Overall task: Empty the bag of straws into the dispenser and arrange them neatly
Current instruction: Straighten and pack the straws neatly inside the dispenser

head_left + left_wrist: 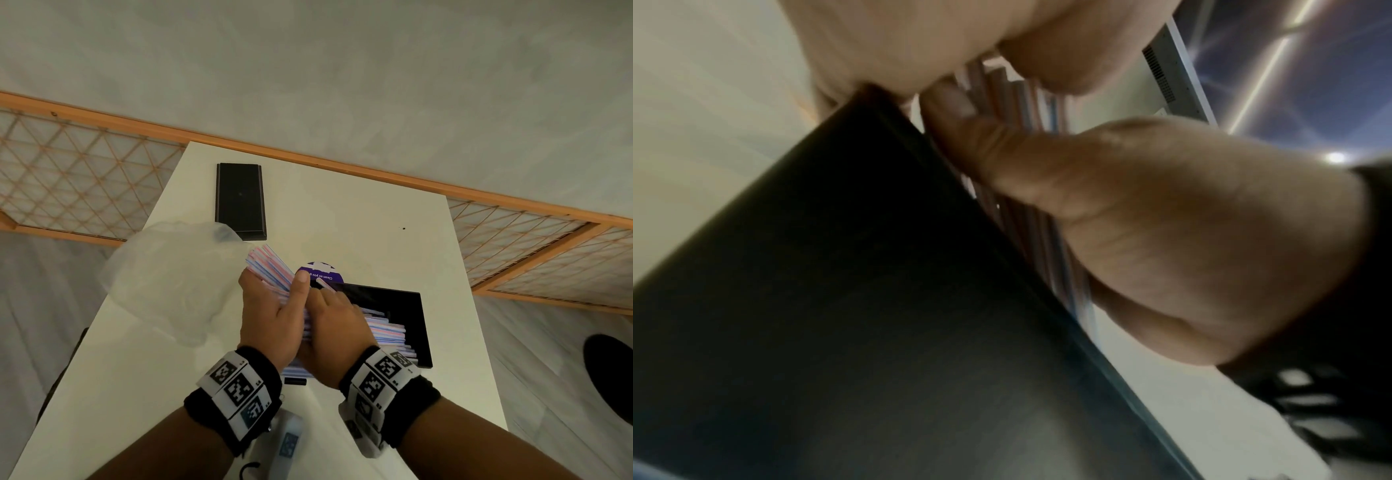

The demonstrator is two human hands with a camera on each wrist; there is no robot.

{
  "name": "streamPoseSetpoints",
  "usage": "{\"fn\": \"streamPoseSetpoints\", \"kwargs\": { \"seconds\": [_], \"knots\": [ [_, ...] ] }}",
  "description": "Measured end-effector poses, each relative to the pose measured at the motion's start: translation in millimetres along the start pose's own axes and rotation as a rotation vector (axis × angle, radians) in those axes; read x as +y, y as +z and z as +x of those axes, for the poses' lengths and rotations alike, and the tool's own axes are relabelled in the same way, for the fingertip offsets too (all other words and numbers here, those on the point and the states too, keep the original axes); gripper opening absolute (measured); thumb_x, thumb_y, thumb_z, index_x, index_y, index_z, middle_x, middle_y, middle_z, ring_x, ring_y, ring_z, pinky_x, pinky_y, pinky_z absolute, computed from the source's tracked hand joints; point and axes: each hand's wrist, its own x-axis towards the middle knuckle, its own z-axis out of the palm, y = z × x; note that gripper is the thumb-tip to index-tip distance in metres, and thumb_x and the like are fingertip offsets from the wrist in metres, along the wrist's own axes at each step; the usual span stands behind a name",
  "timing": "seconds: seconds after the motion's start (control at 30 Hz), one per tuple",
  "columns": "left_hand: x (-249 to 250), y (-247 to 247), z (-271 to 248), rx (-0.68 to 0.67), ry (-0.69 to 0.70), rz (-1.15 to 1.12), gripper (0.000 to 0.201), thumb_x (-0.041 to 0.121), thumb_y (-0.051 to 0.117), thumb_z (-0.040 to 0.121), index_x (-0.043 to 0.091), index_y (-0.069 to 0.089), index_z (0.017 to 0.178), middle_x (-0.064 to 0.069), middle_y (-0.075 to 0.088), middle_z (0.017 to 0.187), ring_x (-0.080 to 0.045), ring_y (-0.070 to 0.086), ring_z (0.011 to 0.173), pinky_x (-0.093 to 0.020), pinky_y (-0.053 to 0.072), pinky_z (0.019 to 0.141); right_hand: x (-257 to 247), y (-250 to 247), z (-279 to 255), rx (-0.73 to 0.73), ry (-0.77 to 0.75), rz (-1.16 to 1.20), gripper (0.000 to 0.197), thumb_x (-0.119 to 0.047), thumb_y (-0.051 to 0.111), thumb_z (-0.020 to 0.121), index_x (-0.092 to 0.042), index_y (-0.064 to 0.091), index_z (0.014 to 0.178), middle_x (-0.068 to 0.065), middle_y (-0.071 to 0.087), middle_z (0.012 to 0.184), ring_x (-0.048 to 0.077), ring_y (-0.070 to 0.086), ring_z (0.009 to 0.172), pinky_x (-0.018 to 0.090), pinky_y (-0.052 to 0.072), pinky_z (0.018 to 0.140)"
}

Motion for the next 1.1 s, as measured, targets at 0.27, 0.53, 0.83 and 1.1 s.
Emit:
{"fn": "streamPoseSetpoints", "kwargs": {
  "seconds": [0.27, 0.53, 0.83, 1.1],
  "knots": [
    [-9, -3, 4, 0.054, -0.114, -0.116, 0.053, 0.050, 0.051, 0.097, 0.017, 0.032, 0.133, -0.001, 0.053, 0.129, -0.013, 0.062, 0.104, -0.028, 0.052, 0.086, 51, -6, -16, 0.011, 0.136, -0.085, 0.098, -0.097, 0.039, 0.056, -0.025, 0.047, 0.121, -0.006, 0.052, 0.118, 0.020, 0.049, 0.108, 0.038, 0.043, 0.099],
    [-10, 1, 4, 0.034, -0.148, -0.161, 0.061, 0.056, 0.053, 0.096, 0.015, 0.034, 0.136, 0.002, 0.061, 0.117, -0.023, 0.064, 0.109, -0.050, 0.052, 0.099, 57, -4, -17, -0.126, 0.204, -0.204, 0.101, -0.100, 0.013, 0.058, -0.031, 0.047, 0.124, -0.003, 0.047, 0.115, 0.023, 0.045, 0.110, 0.044, 0.040, 0.098],
    [-10, -2, 5, 0.016, -0.193, -0.152, 0.051, 0.054, 0.056, 0.095, 0.022, 0.034, 0.128, 0.004, 0.063, 0.111, -0.020, 0.069, 0.100, -0.047, 0.058, 0.091, 63, 3, -28, -0.267, 0.190, -0.151, 0.122, -0.105, 0.022, 0.054, -0.029, 0.023, 0.149, -0.005, 0.038, 0.150, 0.024, 0.036, 0.135, 0.051, 0.025, 0.116],
    [-3, 0, 0, 0.034, -0.152, -0.153, 0.045, 0.042, 0.061, 0.096, 0.019, 0.038, 0.125, 0.007, 0.061, 0.109, -0.015, 0.068, 0.095, -0.040, 0.059, 0.084, 55, 4, -15, -0.309, 0.189, -0.086, 0.122, -0.105, 0.032, 0.049, -0.037, 0.021, 0.149, -0.008, 0.036, 0.151, 0.025, 0.034, 0.137, 0.057, 0.018, 0.118]
  ]
}}
